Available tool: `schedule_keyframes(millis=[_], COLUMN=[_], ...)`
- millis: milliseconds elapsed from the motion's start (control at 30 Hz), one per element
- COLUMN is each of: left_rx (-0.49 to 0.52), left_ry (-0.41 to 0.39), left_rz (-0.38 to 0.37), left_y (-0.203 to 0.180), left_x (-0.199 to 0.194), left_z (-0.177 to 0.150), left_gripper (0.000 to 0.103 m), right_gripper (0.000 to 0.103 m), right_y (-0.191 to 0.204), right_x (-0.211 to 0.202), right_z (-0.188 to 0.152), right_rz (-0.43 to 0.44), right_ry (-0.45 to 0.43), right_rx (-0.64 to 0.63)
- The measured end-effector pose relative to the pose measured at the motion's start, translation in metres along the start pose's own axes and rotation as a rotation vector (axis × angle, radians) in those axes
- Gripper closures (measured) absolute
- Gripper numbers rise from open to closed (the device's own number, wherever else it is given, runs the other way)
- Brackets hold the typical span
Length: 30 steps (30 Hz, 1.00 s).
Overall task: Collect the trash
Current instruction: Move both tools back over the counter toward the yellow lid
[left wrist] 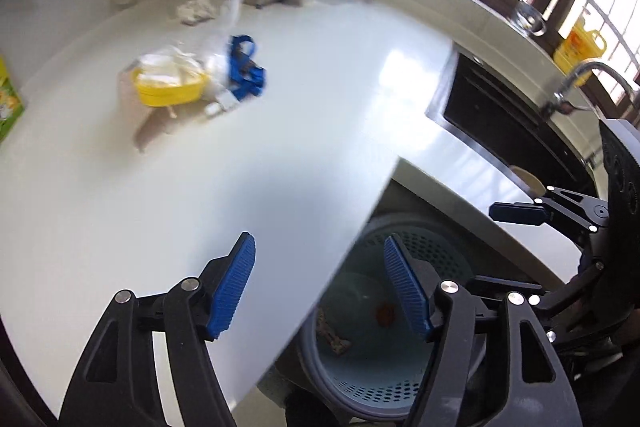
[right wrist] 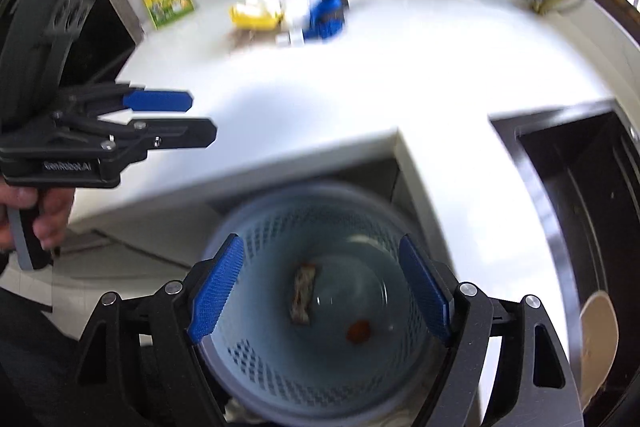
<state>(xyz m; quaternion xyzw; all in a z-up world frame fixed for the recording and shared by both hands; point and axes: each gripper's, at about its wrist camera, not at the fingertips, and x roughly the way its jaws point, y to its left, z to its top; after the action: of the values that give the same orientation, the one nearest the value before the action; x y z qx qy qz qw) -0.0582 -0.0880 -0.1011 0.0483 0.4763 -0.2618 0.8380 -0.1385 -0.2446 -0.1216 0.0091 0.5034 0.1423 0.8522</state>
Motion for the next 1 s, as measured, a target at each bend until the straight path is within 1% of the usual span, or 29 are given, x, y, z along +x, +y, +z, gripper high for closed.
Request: schedule_keyframes(millis=[100,167,267,333,400,500,533,667,733,767,800,867,900,933,967,1000], left_rx=[-0.066,-0.109,-0.158,-0.191,-0.208,-0.225,-0.23,-0.247,-0.25,-0.252,-0.254,-0.258,-0.259,-0.259,-0.26,-0.262], left_ry=[-0.046,-0.076,-0.105,-0.104,-0.11,-0.103,-0.1,-0.086,-0.082,-0.081,-0.082,-0.082,-0.083,-0.085,-0.086,-0.089], left_rz=[0.089,0.127,0.184,0.2,0.216,0.228,0.23,0.228,0.223,0.221,0.222,0.217,0.217,0.216,0.212,0.21], left_y=[0.029,0.048,0.073,0.09,0.103,0.116,0.119,0.129,0.133,0.134,0.135,0.138,0.139,0.139,0.14,0.14], left_x=[-0.014,-0.021,-0.026,-0.029,-0.033,-0.034,-0.035,-0.033,-0.033,-0.033,-0.033,-0.032,-0.031,-0.03,-0.029,-0.029], left_z=[0.014,0.024,0.033,0.038,0.035,0.03,0.027,0.019,0.017,0.017,0.017,0.018,0.019,0.02,0.022,0.024], left_gripper=[0.033,0.032,0.032,0.032,0.032,0.032,0.032,0.032,0.032,0.032,0.032,0.032,0.032,0.032,0.032,0.032], right_gripper=[0.027,0.027,0.027,0.027,0.027,0.033,0.036,0.039,0.049,0.05,0.054,0.064,0.074,0.09,0.097,0.097], right_y=[0.0,0.004,0.019,0.034,0.047,0.066,0.069,0.078,0.08,0.08,0.079,0.078,0.077,0.075,0.074,0.073], right_x=[0.002,0.006,0.011,0.019,0.029,0.053,0.06,0.097,0.116,0.125,0.13,0.141,0.144,0.148,0.149,0.146], right_z=[0.039,0.066,0.112,0.143,0.169,0.208,0.216,0.244,0.253,0.256,0.257,0.259,0.259,0.259,0.259,0.258], right_rz=[0.021,0.047,0.076,0.085,0.105,0.103,0.098,0.068,0.048,0.05,0.05,0.047,0.052,0.057,0.068,0.084], right_ry=[-0.054,-0.085,-0.128,-0.148,-0.153,-0.148,-0.142,-0.104,-0.068,-0.047,-0.036,-0.016,-0.006,0.003,0.01,0.004], right_rx=[0.007,0.006,-0.035,-0.072,-0.095,-0.136,-0.146,-0.184,-0.202,-0.202,-0.203,-0.208,-0.204,-0.199,-0.19,-0.184])
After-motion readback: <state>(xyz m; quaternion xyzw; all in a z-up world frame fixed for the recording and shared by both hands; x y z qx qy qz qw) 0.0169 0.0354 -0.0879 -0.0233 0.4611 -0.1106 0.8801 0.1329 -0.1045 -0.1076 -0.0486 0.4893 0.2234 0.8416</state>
